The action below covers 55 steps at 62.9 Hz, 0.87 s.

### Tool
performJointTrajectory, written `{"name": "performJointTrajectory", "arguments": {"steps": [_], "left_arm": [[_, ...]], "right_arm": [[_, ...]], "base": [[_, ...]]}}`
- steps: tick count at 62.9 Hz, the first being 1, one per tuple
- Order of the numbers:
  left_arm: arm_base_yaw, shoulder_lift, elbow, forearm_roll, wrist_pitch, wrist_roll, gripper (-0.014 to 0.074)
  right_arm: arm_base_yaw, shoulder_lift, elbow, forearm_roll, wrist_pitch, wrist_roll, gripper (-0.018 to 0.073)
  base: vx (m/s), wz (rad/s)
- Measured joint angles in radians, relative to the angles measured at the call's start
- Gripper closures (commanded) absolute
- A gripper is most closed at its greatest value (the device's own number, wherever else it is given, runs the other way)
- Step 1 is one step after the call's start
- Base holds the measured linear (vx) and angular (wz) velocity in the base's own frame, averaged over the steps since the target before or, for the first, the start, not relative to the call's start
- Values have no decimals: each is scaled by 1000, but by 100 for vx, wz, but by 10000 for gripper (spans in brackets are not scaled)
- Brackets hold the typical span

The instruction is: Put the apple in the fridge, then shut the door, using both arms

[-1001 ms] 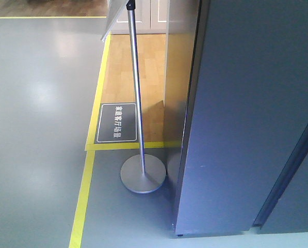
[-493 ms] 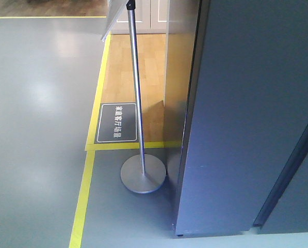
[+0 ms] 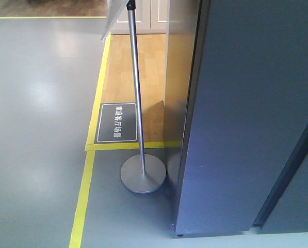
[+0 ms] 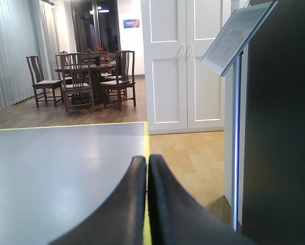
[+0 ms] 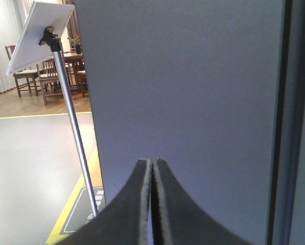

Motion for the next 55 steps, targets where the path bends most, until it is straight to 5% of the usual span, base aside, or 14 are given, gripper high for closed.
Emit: {"name": "performJointTrajectory", "arguments": {"steps": [55], "left_arm": [[0,0,0,0,0,0,603]], "right_arm": [[21,0,0,8,0,-23,563]], "base": [[0,0]]}}
